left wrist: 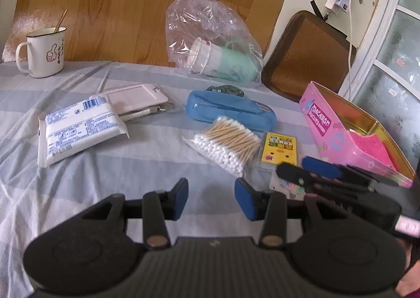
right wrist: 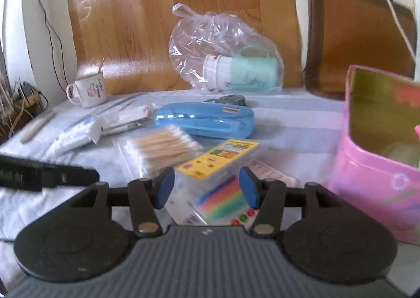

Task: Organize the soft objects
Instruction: 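Grasp the yellow card with the right gripper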

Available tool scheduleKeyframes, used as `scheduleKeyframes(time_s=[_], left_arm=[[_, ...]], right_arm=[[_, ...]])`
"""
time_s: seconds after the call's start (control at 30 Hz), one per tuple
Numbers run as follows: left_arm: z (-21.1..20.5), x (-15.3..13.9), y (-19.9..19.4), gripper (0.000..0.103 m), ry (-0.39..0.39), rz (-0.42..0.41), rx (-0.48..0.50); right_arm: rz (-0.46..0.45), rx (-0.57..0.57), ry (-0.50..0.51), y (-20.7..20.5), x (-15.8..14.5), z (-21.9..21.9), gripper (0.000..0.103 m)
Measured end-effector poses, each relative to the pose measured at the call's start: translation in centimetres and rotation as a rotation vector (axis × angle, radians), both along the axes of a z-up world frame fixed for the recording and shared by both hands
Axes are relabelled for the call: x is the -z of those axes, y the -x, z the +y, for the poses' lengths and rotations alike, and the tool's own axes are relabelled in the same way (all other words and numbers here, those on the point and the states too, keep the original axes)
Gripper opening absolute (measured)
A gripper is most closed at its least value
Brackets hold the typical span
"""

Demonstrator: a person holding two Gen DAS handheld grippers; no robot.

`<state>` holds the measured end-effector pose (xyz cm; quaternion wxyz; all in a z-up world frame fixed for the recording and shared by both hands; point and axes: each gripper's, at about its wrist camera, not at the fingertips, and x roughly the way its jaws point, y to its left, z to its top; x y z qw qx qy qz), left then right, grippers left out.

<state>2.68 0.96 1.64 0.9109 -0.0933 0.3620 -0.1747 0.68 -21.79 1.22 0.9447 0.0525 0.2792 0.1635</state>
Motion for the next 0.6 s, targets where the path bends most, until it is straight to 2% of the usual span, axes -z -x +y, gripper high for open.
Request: scheduleKeyframes(time_s=[0.03,0.1,0.17,0.2,0.23,0.33,0.43,0.5,0.6], left_arm=[[0.1,0.0,0.0,0.040,0.005,0.002,0.001],[0.3,0.1,-0.1,0.040,0.016,0.006,0.005],[0.3,0.1,-0.1,0.040,0.027,0.011,0.009],[0.3,0.1,-0.1,0.040,0.030,0.012,0.012],[0.3,0.1,-0.1,0.040,0.031,0.012,0.016],[0.0,0.1,-0.2,0.040,0.038,0.017,0.033],[-0.6,0.0,-0.1,0.040,0.040,0.016,0.050],[-1.0,0.0,0.0,0.040,0.036,0.016,0.065],[-1.5,0.1,0.2,0.040,0.028,0.024,0.087]], right_arm=[[0.008,-0.003,-0.010,-0.2,0.1,0.0,0.056],[0.007,0.005,0.004,-0.4,0.3,0.4,0.033],[0.005,0.006,0.004,-0.1,0.4,0.3,0.029],[0.002,0.005,0.011,0.1,0.4,0.2,0.006],[0.004,-0.003,0.019,0.3,0.5,0.3,0.003],[0.001,-0.016,0.028,0.7,0.3,0.3,0.003],[-0.012,0.023,-0.028,-0.2,-0.5,-0.7,0.006],[0.026,0.077,-0.085,-2.1,-0.8,-1.8,0.009],[0.088,0.111,-0.109,-5.7,-1.0,-2.2,0.014]])
